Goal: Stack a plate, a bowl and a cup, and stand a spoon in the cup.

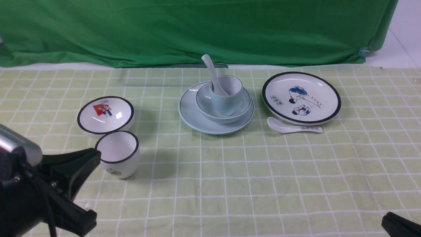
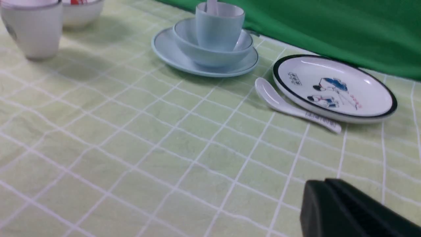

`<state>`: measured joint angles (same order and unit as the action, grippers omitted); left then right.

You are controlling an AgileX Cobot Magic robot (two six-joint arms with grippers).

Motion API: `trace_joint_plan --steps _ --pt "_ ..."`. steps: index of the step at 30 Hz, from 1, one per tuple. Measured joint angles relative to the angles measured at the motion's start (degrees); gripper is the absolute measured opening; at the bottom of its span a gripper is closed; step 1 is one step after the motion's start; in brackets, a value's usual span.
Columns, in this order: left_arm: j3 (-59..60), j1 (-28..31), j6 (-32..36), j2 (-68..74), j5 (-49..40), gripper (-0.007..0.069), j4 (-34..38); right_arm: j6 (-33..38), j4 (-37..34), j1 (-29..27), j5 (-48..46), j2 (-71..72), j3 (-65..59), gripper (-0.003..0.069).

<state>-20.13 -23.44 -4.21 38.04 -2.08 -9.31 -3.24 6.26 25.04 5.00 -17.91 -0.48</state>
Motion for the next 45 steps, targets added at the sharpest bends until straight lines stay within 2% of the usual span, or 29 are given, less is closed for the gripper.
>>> trace_joint_plan --steps 5,7,11,15,22,29,45 --pt "0.0 0.0 0.0 0.0 0.0 -0.0031 0.0 -2.0 0.0 -0.4 -5.0 7.0 0.0 0.0034" --pt "0.0 0.0 0.0 0.0 0.0 -0.0031 0.0 -2.4 0.0 -2.1 -8.1 12.3 0.0 0.0034" --pt "0.0 0.0 0.0 0.0 0.1 -0.0031 0.0 -2.7 -0.1 -6.5 -12.7 17.3 0.0 0.0034" --pt "0.0 0.0 0.0 0.0 0.1 -0.0031 0.0 -2.7 -2.3 -13.7 -16.1 17.9 0.0 0.0034" --pt "0.0 0.0 0.0 0.0 0.1 -0.0031 0.0 1.7 -4.2 -22.1 -16.8 17.9 0.0 0.004" --pt "0.0 0.0 0.0 0.0 0.1 -0.0031 0.0 2.9 -11.8 -23.0 -17.4 17.9 0.0 0.0055" --pt "0.2 0.0 0.0 -1.1 0.2 -0.0031 0.0 3.2 -12.5 -23.0 -17.6 17.9 0.0 0.0088"
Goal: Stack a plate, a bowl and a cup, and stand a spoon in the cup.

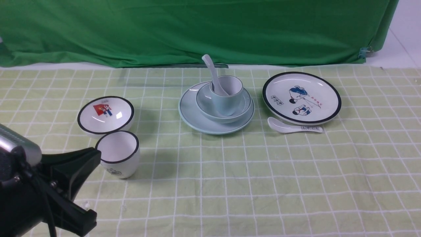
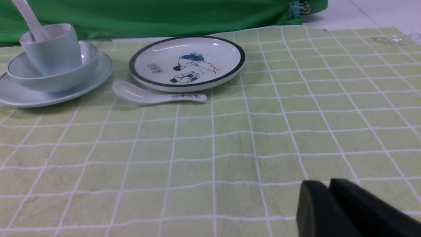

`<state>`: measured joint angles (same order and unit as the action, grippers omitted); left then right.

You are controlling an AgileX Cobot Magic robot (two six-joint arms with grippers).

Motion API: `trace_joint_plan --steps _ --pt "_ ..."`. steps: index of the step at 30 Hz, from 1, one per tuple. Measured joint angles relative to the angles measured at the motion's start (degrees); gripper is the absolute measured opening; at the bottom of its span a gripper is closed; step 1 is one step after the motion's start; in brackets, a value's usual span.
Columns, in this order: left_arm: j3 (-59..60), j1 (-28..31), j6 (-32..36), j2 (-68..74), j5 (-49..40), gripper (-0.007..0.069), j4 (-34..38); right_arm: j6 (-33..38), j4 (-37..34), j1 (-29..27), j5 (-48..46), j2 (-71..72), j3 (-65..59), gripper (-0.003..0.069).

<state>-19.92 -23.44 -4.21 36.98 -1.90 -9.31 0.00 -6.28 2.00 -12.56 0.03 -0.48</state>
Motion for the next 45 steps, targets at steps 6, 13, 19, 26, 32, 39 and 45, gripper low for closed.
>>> trace_joint_plan --steps 6,13,19,26,32,39,45 --pt "4.4 1.8 0.0 -12.8 0.1 -0.0031 0.0 0.0 -0.1 0.0 0.0 0.0 0.0 0.0103" --pt "11.3 9.1 0.3 -33.1 -0.8 -0.0031 -1.5 0.0 -0.1 0.0 0.0 0.0 0.0 0.0119" --pt "16.0 18.3 0.3 -36.9 -0.4 -0.0031 -0.9 0.0 -0.1 0.0 -0.1 0.0 0.0 0.0134" --pt "20.2 24.2 0.8 -36.9 -4.7 -0.0031 4.1 0.0 -0.1 0.0 -0.1 0.0 0.0 0.0161" --pt "20.4 24.2 6.6 -36.9 -11.5 -0.0031 8.8 0.0 -0.1 0.0 -0.1 0.0 0.0 0.0173" --pt "20.4 24.2 9.3 -36.9 -11.5 -0.0031 12.2 0.0 -0.1 0.0 -0.1 0.0 0.0 0.0187" --pt "20.4 22.6 12.0 -36.9 -11.6 -0.0031 13.4 0.0 -0.1 0.0 -0.1 0.0 0.0 0.0199"
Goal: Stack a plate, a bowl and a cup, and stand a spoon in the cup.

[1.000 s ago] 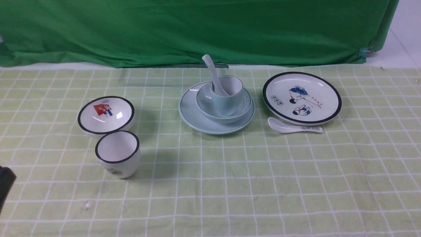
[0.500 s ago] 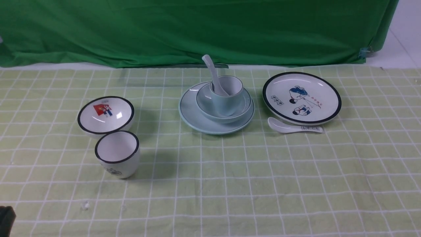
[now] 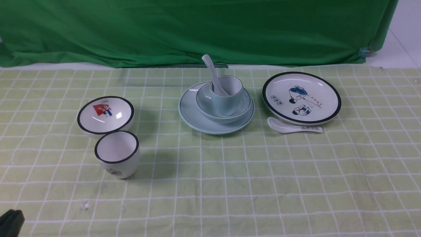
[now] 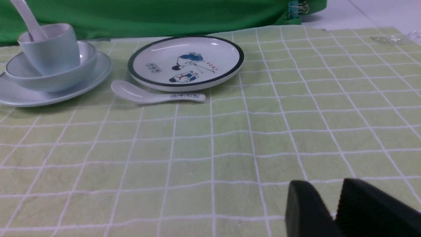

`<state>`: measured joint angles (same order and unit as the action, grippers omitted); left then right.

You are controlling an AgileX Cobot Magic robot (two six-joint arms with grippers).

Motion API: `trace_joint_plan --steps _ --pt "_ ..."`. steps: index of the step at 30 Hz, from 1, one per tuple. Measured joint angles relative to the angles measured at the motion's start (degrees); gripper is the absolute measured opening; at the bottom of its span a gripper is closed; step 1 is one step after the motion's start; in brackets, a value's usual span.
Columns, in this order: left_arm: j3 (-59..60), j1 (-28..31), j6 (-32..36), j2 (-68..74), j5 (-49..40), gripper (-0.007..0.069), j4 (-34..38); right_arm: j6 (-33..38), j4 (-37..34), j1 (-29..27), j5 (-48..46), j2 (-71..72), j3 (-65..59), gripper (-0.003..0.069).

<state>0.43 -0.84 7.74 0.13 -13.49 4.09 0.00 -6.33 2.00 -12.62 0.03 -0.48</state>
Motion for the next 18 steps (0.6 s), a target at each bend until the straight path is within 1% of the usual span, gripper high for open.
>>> trace_joint_plan --steps 5,18 --pt "0.0 -1.3 0.1 0.0 -0.1 -0.0031 0.1 -0.4 0.0 0.0 0.0 0.0 0.0 0.0213" --pt "0.0 -1.4 0.3 0.0 -0.1 -0.0031 0.1 -0.4 0.0 0.0 0.0 0.0 0.0 0.0238"
